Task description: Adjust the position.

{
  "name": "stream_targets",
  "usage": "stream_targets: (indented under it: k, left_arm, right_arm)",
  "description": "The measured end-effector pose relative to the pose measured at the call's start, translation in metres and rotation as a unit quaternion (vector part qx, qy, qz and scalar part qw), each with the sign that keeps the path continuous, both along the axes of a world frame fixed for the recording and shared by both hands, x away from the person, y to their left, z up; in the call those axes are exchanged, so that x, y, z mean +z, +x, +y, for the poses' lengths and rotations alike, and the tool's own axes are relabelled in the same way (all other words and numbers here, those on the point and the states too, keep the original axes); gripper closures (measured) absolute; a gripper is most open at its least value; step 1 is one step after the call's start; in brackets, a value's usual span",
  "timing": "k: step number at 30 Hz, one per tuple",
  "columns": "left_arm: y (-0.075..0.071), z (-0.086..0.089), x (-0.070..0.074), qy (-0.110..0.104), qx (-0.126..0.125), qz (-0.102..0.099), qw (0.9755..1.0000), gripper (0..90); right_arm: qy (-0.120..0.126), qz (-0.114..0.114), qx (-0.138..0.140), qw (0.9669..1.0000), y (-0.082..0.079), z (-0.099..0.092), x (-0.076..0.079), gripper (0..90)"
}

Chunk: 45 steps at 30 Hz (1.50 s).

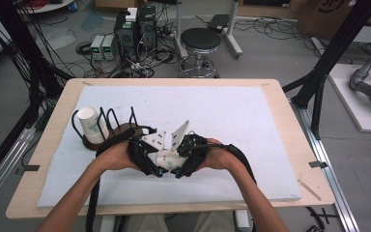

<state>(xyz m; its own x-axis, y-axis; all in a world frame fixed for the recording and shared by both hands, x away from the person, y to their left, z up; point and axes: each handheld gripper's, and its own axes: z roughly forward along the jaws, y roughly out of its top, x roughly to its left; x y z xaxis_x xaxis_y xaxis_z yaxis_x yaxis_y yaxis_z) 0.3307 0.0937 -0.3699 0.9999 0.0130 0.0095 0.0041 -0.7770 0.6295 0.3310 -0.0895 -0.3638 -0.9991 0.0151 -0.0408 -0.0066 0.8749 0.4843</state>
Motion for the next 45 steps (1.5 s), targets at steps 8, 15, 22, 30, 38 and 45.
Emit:
stream_targets:
  k: [8,15,22,30,38,45]
  left_arm:
    - [-0.001,0.001,0.001,-0.002,0.000,-0.003,1.0000,35.1]
    - [-0.001,0.001,0.001,0.001,-0.001,-0.001,1.0000,35.1]
    - [-0.002,0.002,0.002,-0.011,0.005,-0.003,0.9999,35.1]
    - [-0.004,0.014,0.002,-0.067,0.018,0.000,0.9976,35.1]
    - [-0.006,0.028,-0.002,-0.131,0.036,0.004,0.9907,35.3]
    - [-0.007,0.036,-0.005,-0.184,0.049,0.010,0.9817,35.5]
  right_arm:
    - [0.069,0.000,-0.002,0.9976,0.001,-0.005,0.008,14.3]
    - [0.103,-0.004,-0.008,0.9946,0.003,-0.011,0.016,14.3]
    - [0.108,-0.002,-0.004,0.9941,0.002,-0.012,0.018,14.3]
    - [0.148,0.001,-0.007,0.9890,-0.001,-0.025,0.022,14.3]
    - [0.196,0.010,-0.021,0.9803,-0.002,-0.046,0.022,14.3]
    - [0.231,0.017,-0.033,0.9721,-0.001,-0.059,0.015,14.2]
